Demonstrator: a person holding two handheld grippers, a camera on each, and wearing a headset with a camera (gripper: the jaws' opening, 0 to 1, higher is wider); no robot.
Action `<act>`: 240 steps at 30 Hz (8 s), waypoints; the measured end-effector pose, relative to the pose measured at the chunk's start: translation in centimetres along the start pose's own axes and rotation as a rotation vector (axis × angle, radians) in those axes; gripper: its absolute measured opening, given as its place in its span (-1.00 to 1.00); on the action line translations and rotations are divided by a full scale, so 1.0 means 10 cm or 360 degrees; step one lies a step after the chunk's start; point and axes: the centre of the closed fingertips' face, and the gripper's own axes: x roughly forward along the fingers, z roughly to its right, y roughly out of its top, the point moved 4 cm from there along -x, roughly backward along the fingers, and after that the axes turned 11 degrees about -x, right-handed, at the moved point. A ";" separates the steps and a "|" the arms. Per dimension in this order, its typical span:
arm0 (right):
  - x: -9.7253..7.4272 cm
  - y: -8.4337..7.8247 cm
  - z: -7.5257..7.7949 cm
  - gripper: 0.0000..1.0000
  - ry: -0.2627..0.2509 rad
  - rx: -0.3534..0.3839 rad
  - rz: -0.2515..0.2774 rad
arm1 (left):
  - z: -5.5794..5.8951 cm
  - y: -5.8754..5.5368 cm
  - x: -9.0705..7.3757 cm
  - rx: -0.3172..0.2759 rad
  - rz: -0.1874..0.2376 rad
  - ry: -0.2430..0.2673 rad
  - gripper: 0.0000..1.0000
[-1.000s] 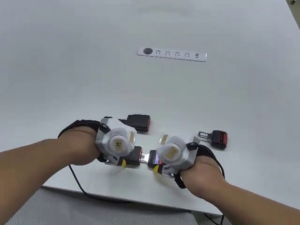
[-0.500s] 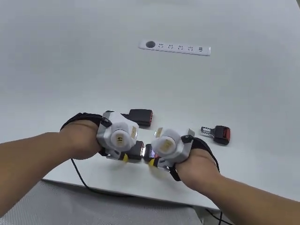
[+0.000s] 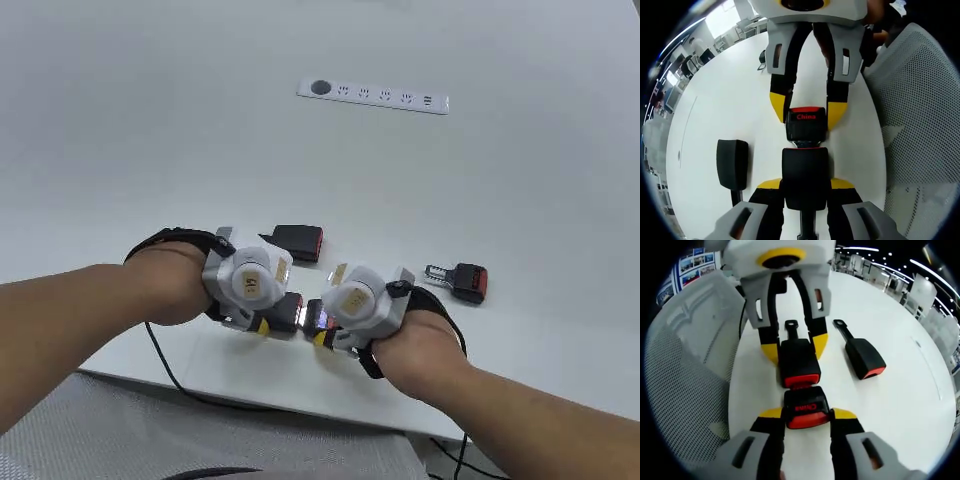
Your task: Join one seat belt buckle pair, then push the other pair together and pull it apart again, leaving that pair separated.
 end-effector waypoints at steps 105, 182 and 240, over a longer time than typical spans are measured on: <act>-1.12 -1.51 0.92 -0.23 -0.0076 0.0018 -0.0095 | -0.98 0.26 -0.15 -0.0038 0.0048 0.0134 -0.10; -0.12 -0.22 1.07 -0.33 0.0090 -0.0186 -0.0105 | -1.07 0.23 0.03 -0.0023 -0.0023 0.0038 -0.36; -0.12 -0.25 1.08 -0.31 0.0075 -0.0173 0.0000 | -1.06 0.23 0.02 -0.0031 0.0016 0.0001 -0.37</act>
